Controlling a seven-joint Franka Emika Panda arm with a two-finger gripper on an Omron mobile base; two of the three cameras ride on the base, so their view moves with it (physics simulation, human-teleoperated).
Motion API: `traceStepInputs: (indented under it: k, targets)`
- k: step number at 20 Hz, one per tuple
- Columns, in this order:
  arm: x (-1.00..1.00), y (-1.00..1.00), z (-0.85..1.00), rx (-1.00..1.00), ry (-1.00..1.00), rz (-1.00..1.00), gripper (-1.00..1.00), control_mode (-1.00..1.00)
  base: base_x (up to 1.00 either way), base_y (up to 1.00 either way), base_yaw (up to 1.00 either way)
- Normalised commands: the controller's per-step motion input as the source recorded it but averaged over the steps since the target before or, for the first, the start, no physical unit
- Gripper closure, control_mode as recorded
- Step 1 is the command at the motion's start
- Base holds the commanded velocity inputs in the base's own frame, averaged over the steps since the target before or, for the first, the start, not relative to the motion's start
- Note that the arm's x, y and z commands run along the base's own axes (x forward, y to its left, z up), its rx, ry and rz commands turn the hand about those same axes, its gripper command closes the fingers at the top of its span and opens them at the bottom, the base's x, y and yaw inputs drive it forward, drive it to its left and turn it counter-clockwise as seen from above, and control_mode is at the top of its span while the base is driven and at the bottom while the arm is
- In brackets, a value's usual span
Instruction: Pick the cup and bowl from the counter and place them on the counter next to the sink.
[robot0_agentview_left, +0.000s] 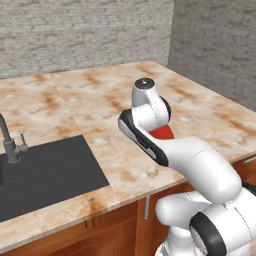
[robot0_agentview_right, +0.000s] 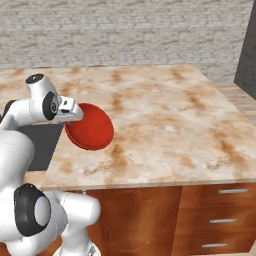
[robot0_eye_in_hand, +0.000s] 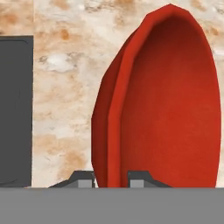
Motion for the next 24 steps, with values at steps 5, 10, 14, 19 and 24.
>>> traceStepInputs:
  k: [5, 10, 14, 19, 24]
  targets:
    - [0.0, 0.0, -0.28, -0.1, 0.18, 0.14, 1.0, -1.0, 0.0, 0.0, 0.0]
    - [0.0, 0.0, 0.29, -0.27, 0.36, 0.11, 1.0, -1.0, 0.0, 0.0, 0.0]
    - [0.0, 0.0, 0.33, -0.28, 0.35, 0.04, 1.0, -1.0, 0.0, 0.0, 0.0]
    - [0.02, 0.15, 0.11, -0.06, 0.07, 0.02, 1.0, -1.0, 0.0, 0.0, 0.0]
    - [0.08, 0.05, -0.28, 0.0, -0.06, 0.01, 1.0, -1.0, 0.0, 0.0, 0.0]
